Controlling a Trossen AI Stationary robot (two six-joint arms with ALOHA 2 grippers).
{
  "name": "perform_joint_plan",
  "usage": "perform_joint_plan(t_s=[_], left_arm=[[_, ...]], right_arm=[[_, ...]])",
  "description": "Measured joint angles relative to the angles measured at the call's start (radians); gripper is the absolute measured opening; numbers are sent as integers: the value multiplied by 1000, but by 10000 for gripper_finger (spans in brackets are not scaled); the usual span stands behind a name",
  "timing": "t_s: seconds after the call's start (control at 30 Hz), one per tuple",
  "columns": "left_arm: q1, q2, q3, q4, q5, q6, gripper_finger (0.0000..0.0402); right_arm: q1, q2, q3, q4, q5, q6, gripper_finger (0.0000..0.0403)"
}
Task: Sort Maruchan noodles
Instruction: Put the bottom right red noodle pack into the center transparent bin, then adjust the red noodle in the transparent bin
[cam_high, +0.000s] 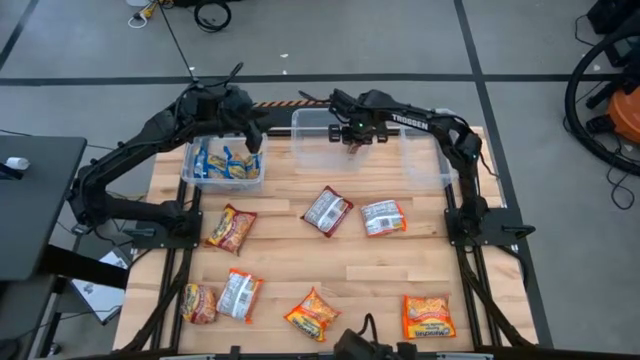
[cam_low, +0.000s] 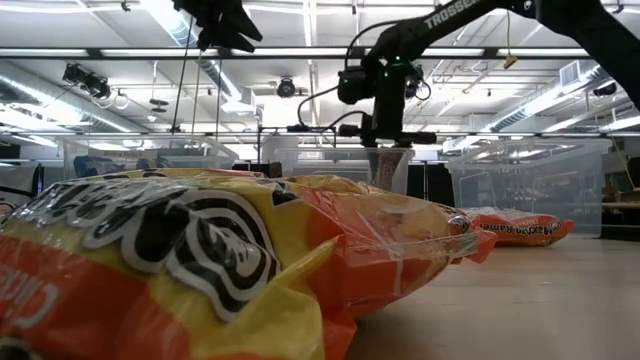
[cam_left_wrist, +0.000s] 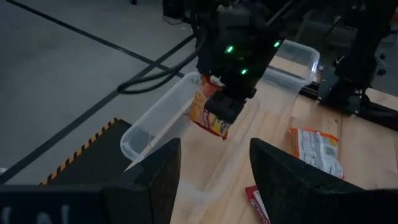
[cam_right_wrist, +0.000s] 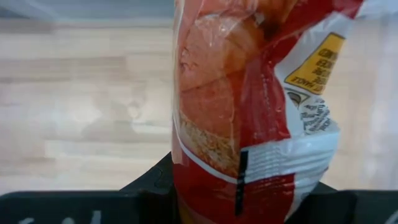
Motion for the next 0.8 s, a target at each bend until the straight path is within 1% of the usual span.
perform_joint_plan(t_s=[0.13, 0.23, 0.57, 0.67, 0.8], left_arm=[[0, 0, 0, 7, 2, -4, 197], [0, 0, 0, 5, 2, -3, 197], [0, 0, 0, -2, 16, 7, 197], [1, 0, 0, -11, 16, 27, 197], [1, 0, 0, -9, 16, 27, 197]], right_arm=[[-10, 7, -20, -6, -3, 41, 131], [-11, 6, -22, 1, -26, 45, 133], [-11, 6, -23, 13, -25, 46, 170], [-11, 6, -23, 16, -24, 34, 172], [-11, 6, -21, 14, 6, 10, 172]])
